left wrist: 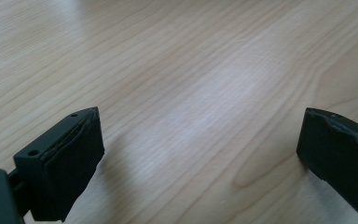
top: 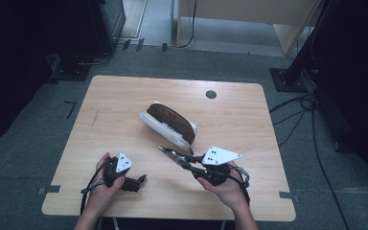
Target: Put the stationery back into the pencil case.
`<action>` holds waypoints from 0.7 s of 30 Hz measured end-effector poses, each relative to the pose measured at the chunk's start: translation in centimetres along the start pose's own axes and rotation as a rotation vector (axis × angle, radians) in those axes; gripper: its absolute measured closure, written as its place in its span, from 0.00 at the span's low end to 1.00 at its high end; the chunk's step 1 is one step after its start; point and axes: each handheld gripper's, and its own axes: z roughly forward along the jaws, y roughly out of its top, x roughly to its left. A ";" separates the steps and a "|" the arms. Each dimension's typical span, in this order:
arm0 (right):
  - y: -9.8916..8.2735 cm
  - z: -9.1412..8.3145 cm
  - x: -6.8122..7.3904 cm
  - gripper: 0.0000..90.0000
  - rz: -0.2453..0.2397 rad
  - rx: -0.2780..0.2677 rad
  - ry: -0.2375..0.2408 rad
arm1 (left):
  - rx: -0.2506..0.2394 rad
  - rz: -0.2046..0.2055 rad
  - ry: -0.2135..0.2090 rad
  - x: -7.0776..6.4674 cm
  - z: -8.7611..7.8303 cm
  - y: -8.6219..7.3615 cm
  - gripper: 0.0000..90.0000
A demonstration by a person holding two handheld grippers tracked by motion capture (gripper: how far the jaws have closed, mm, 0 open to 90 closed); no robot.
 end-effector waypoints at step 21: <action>5.4 -0.5 -2.3 0.82 0.026 -0.080 -0.119 | 0.026 -0.077 -0.009 1.6 -0.3 -0.5 0.01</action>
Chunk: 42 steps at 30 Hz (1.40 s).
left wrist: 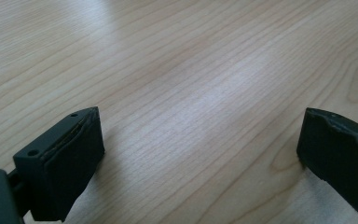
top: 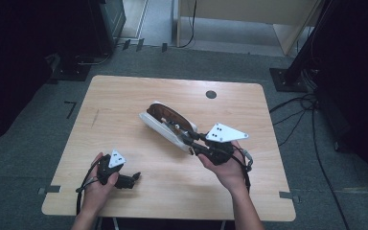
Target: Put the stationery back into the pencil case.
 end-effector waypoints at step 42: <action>-4.4 10.6 -5.2 0.82 0.052 0.245 -0.135 | 0.004 -0.174 0.164 4.2 -1.7 -1.8 0.00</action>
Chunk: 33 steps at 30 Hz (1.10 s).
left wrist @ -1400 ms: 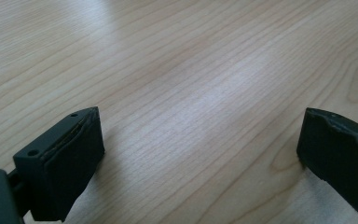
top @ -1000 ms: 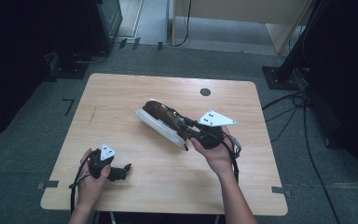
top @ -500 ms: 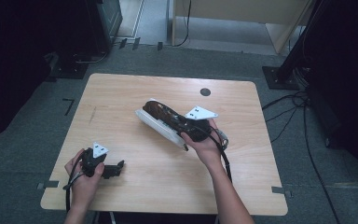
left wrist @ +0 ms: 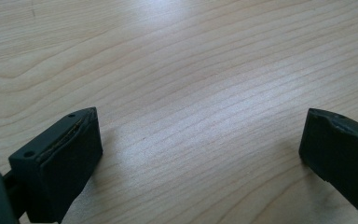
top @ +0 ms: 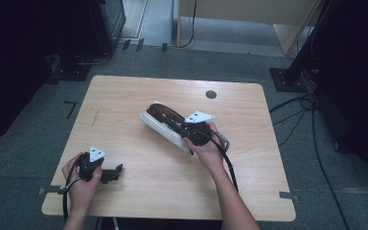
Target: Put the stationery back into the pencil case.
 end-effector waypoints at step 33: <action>-0.3 -0.1 -0.3 0.73 0.061 0.037 0.013 | 0.000 0.003 -0.002 0.0 0.0 0.0 0.00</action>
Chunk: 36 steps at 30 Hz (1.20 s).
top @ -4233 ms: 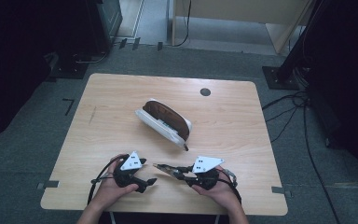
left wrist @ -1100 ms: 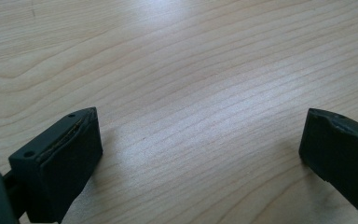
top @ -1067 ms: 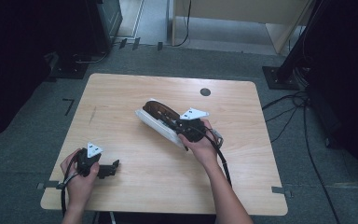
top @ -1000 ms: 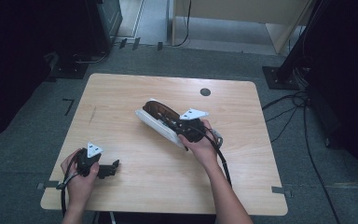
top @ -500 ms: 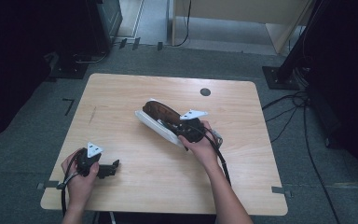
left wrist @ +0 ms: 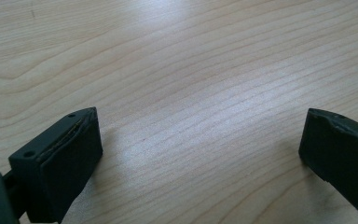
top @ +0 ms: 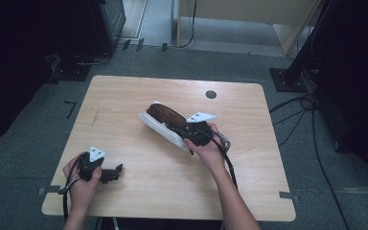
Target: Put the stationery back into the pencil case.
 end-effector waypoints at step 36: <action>2.0 -9.3 0.4 0.09 0.006 -0.243 -0.107 | 0.000 0.005 -0.003 0.0 0.0 0.0 0.00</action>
